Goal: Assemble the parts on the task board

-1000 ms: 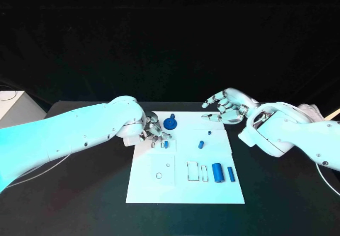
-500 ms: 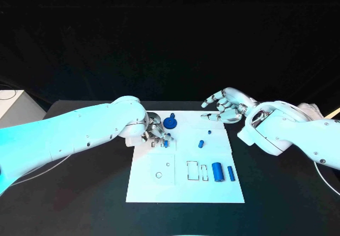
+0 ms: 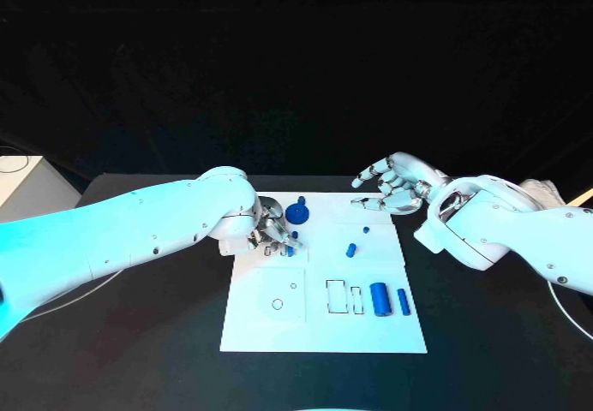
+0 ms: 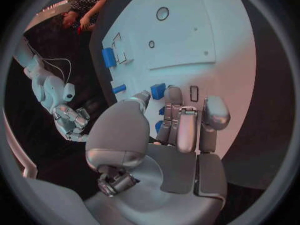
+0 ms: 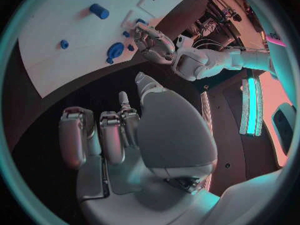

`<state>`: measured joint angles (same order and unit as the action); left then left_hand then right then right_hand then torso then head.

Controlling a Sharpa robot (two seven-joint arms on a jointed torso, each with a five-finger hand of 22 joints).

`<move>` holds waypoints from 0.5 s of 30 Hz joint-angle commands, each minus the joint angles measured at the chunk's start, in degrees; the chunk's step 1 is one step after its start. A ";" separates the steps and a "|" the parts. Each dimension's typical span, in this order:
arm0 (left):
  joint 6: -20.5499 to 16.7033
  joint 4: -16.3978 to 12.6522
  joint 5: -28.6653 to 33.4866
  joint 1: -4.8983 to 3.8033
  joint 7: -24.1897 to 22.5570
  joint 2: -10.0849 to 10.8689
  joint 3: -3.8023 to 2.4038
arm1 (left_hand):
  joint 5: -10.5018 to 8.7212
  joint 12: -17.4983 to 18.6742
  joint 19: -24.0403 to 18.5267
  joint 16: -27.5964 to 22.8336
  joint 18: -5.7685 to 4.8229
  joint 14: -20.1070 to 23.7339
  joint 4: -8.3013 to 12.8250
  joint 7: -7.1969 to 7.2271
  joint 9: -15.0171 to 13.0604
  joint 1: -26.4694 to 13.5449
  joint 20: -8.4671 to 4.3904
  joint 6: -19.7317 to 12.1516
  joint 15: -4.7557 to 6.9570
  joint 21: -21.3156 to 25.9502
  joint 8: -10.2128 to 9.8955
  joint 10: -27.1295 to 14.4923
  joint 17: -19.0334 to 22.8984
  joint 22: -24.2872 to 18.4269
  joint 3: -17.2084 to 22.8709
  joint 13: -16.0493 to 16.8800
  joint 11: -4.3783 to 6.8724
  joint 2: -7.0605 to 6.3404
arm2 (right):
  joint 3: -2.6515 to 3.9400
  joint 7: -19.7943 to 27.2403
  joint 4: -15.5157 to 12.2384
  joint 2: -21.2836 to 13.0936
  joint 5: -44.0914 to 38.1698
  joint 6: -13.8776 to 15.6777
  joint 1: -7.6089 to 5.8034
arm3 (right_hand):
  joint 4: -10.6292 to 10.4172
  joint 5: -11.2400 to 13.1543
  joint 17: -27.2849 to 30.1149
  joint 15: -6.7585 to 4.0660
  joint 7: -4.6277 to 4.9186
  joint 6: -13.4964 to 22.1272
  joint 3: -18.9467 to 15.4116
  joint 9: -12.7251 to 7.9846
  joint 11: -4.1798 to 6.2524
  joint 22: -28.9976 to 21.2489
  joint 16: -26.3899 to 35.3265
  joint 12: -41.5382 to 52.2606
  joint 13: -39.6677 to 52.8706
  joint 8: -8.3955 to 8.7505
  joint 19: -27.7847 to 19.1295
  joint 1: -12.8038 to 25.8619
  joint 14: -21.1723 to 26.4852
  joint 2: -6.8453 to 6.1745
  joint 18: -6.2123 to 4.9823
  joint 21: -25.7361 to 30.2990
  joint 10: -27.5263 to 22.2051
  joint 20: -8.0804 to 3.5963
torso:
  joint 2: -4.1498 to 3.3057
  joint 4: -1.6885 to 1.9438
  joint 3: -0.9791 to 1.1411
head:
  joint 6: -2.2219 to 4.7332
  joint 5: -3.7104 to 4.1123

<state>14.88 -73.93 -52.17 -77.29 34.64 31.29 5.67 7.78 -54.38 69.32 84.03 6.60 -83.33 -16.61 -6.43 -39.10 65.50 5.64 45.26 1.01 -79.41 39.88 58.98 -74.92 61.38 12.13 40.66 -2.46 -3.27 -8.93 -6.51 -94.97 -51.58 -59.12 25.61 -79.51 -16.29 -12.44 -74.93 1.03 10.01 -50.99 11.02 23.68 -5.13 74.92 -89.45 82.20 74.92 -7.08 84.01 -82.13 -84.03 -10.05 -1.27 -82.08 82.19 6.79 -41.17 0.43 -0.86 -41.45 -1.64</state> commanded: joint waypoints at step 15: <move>-1.55 -0.27 3.24 0.01 -0.81 0.14 -0.05 | -0.15 -2.03 0.53 1.15 -0.91 -1.19 3.11 1.29 -5.06 7.70 -0.82 -0.47 0.79 -0.99 1.98 0.65 -4.80 1.32 22.16 0.98 1.21 -1.81 | 0.01 -0.33 0.49 0.24 -0.41 -1.27 0.12 | 0.02 -0.22 -12.90 -0.18 -0.02 0.43 0.47 -0.07 -0.04 9.63 0.45 -0.38 8.10 -0.37 1.88 0.10 -5.35 -0.35 -0.76 0.32 -0.36 -0.07 | -0.02 -0.03 -0.01 | -0.27 0.09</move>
<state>14.29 -74.04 -50.97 -77.30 34.49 31.44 5.62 7.51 -56.21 69.84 84.91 6.60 -83.86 -14.64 -5.40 -40.97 72.75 5.12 44.84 1.54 -80.12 40.23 59.42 -74.92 62.67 32.42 41.56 -1.44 -5.14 -8.94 -6.79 -94.51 -51.39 -59.14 25.27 -79.44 -16.29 -12.43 -74.92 1.03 10.01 -50.99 11.02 23.68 -5.13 74.91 -89.13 82.20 74.91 -7.08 84.00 -82.13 -84.03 -10.05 -1.27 -82.08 82.19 6.79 -41.17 0.41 -0.85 -41.76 -1.58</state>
